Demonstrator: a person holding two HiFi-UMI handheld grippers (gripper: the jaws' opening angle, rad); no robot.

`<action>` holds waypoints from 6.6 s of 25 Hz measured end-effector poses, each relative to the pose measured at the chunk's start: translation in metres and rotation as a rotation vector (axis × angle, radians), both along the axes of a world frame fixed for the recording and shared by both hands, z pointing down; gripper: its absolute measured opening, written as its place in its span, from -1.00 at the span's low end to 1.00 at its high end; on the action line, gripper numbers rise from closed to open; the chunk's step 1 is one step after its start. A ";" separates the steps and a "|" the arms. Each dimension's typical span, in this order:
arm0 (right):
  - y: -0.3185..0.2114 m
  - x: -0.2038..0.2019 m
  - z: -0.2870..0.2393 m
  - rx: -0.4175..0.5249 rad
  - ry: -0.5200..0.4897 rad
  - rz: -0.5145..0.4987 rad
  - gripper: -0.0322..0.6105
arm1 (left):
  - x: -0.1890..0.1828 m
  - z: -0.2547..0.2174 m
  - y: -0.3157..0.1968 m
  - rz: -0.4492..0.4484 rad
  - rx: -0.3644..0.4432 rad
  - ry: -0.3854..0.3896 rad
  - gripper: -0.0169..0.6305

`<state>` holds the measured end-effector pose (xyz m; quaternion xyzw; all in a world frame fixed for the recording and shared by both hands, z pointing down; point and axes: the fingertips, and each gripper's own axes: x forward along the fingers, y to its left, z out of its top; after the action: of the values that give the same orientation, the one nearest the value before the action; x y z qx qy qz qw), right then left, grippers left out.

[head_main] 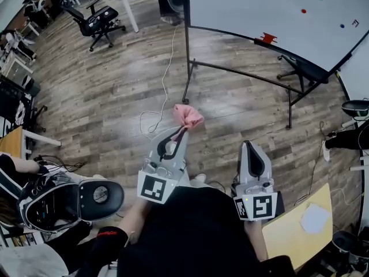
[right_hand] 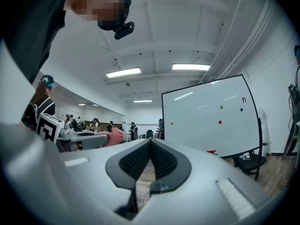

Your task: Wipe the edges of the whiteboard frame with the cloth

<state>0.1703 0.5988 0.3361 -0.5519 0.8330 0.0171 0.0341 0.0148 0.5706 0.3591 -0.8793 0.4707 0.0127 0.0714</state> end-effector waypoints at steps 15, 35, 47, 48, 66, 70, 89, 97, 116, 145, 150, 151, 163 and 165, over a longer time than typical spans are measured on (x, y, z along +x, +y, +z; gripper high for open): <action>-0.026 0.007 0.008 -0.024 0.001 -0.010 -0.89 | 0.005 0.000 -0.032 -0.006 -0.027 0.008 -0.90; -0.196 0.002 0.012 -0.047 0.007 0.003 -0.89 | 0.003 0.000 -0.212 -0.027 0.000 0.077 -0.90; -0.304 -0.028 0.021 -0.042 0.005 0.039 -0.89 | -0.022 0.001 -0.321 0.026 0.011 0.064 -0.90; -0.310 -0.029 0.024 -0.036 0.004 0.041 -0.89 | -0.023 0.003 -0.327 0.031 0.018 0.066 -0.90; -0.404 -0.076 0.008 -0.026 0.024 -0.002 -0.89 | -0.055 -0.021 -0.414 0.075 0.098 0.024 -0.90; -0.431 -0.081 0.009 -0.032 0.020 -0.036 -0.89 | -0.059 -0.025 -0.436 0.036 0.096 0.038 -0.90; -0.596 -0.061 -0.014 0.035 0.011 -0.150 -0.89 | -0.034 -0.073 -0.582 -0.050 0.216 0.009 -0.90; -0.642 -0.065 -0.026 0.067 0.037 -0.234 -0.89 | -0.032 -0.115 -0.619 -0.094 0.316 0.011 -0.90; -0.708 -0.102 -0.105 0.177 0.131 -0.185 -0.89 | -0.068 -0.254 -0.687 -0.012 0.555 -0.002 -0.90; -0.748 -0.153 -0.240 0.406 0.375 -0.054 -0.89 | -0.066 -0.448 -0.728 0.105 0.931 -0.111 -0.90; -0.740 -0.161 -0.258 0.439 0.402 -0.054 -0.89 | -0.064 -0.471 -0.723 0.085 0.948 -0.127 -0.90; -0.741 -0.164 -0.263 0.444 0.408 -0.056 -0.89 | -0.065 -0.476 -0.724 0.082 0.952 -0.129 -0.90; -0.745 -0.173 -0.286 0.497 0.467 -0.061 -0.89 | -0.056 -0.502 -0.747 0.006 0.949 -0.204 -0.90; -0.746 -0.175 -0.289 0.509 0.476 -0.062 -0.89 | -0.058 -0.506 -0.752 -0.005 0.952 -0.207 -0.90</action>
<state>-0.0047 -0.1473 0.0470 -0.4808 0.8029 0.3515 -0.0238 -0.0428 -0.1818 -0.1468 -0.7447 0.4052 0.1388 0.5119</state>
